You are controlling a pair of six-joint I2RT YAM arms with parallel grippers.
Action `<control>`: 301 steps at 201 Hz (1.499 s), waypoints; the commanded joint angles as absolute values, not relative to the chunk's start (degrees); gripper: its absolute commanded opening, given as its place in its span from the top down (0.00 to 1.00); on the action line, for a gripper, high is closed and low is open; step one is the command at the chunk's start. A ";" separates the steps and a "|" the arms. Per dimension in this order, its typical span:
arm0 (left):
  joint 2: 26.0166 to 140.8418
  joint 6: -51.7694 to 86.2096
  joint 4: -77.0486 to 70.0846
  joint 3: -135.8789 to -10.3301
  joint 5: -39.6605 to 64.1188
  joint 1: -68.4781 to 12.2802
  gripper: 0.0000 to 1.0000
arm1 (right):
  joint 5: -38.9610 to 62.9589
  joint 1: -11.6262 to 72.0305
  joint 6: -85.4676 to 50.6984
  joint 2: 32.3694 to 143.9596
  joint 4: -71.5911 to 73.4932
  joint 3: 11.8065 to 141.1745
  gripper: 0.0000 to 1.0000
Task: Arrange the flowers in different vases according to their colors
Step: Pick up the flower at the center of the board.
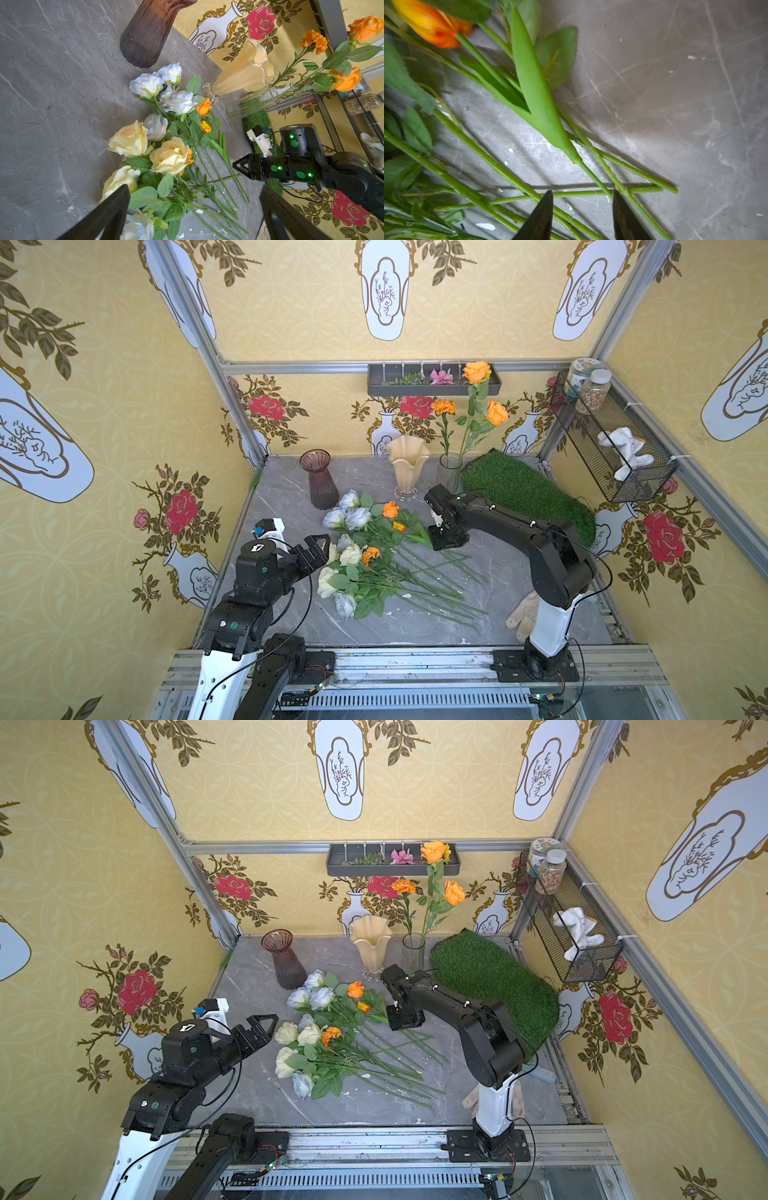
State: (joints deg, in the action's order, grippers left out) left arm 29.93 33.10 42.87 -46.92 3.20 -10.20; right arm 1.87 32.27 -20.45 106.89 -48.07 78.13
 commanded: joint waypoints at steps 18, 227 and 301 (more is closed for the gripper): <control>29.36 33.28 42.19 -47.02 2.99 -10.20 0.00 | 2.82 33.05 -19.45 108.29 -46.53 77.44 0.57; 29.40 33.31 42.36 -47.03 2.29 -10.14 0.00 | -6.81 38.26 -10.50 113.29 -46.98 81.70 1.00; 28.34 33.40 42.35 -47.02 2.26 -10.19 0.00 | -12.08 42.71 -7.35 102.72 -47.53 83.96 1.00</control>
